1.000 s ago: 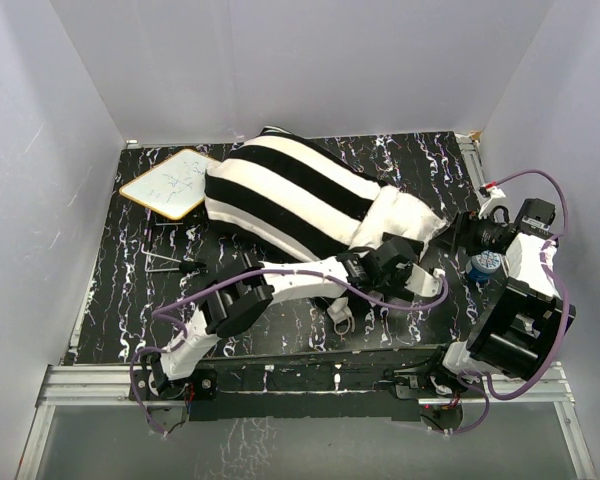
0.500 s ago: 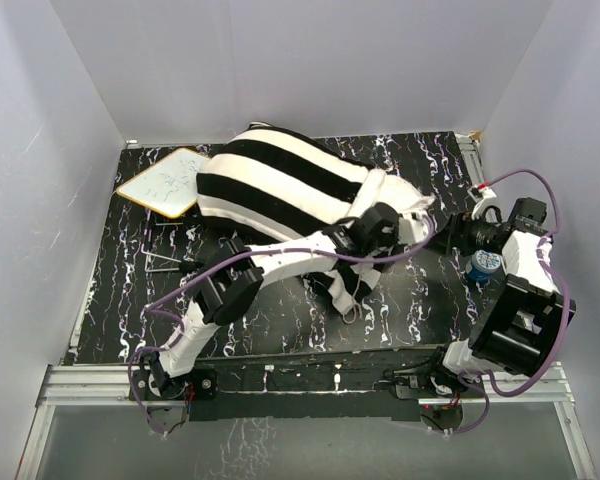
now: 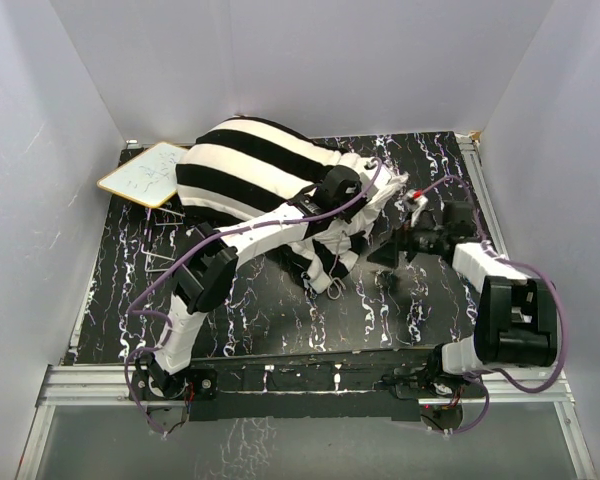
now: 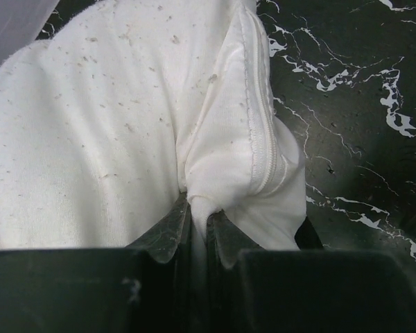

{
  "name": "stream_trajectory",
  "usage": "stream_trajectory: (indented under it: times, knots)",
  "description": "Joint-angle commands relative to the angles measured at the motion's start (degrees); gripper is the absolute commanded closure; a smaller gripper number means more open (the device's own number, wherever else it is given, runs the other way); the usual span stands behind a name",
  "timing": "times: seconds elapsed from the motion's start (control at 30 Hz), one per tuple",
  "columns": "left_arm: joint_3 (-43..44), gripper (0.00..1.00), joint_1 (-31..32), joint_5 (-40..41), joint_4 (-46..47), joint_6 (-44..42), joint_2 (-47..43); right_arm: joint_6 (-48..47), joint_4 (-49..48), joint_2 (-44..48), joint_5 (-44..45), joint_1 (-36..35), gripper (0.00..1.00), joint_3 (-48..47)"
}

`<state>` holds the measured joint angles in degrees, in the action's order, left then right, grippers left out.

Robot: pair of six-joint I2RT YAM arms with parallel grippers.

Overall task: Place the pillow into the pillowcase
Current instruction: Stuff the pillow into the pillowcase.

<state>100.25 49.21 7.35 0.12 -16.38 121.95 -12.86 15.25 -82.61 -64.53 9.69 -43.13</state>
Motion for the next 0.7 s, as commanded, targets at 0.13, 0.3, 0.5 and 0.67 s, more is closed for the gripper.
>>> stream_trajectory:
  times: [0.13, 0.3, 0.5, 0.67]
  knots:
    - [-1.7, 1.00, -3.4, -1.8, 0.2, 3.3, -6.1, -17.6, -26.8, 2.1, 2.2, -10.1, 0.01, 2.0]
    - [-2.6, 1.00, -4.0, -3.2, 0.4, 3.9, -6.5, -45.4, -14.0, -0.6, -2.0, -11.5, 0.03, -1.3]
    - [-2.3, 1.00, -4.1, -4.6, 0.0, 4.7, -6.4, -63.1, -1.9, -6.4, -5.1, -12.9, 0.22, -6.2]
    - [-2.1, 1.00, -4.3, -5.2, -0.5, 4.7, -6.5, -64.6, -1.9, -9.2, -1.5, -15.7, 0.42, -7.0]
